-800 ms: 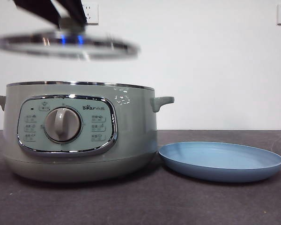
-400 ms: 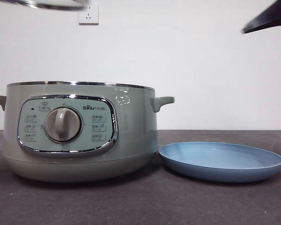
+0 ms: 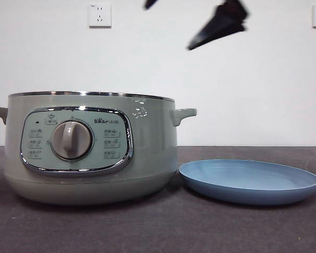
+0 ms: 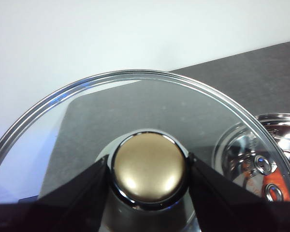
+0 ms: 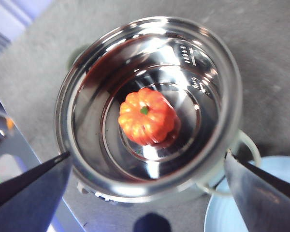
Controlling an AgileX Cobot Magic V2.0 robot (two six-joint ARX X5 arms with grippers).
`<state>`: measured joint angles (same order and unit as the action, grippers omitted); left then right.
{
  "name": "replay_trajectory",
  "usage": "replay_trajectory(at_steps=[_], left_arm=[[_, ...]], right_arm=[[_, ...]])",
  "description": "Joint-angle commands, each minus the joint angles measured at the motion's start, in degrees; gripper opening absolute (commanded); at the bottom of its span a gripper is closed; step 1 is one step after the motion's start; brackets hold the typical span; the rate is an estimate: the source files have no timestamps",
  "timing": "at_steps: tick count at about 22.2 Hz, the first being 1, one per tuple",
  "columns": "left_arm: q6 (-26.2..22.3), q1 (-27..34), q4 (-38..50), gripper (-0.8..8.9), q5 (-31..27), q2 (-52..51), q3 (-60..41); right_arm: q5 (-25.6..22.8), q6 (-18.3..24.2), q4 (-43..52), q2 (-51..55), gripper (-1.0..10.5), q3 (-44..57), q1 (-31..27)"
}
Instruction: Take the pumpkin out from the steamer,put the pumpkin in the blue plate,close the lid
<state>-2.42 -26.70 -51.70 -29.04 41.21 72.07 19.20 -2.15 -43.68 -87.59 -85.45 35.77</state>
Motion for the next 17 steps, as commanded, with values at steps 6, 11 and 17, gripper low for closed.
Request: replay_trajectory(at_steps=[6,11,17], left_arm=[[-0.7,0.0,-0.7,-0.09,-1.4,-0.6,0.8],[-0.7,0.0,-1.1,-0.09,-1.4,-0.6,0.8],[-0.7,0.0,-1.3,-0.09,-1.4,-0.5,0.8]], right_arm=[[-14.9,6.2,-13.2,-20.8,5.8,-27.9,11.0],[-16.6,8.1,-9.0,-27.5,5.8,-28.4,13.7],[-16.7,8.1,-8.9,-35.5,5.7,-28.4,13.4]])
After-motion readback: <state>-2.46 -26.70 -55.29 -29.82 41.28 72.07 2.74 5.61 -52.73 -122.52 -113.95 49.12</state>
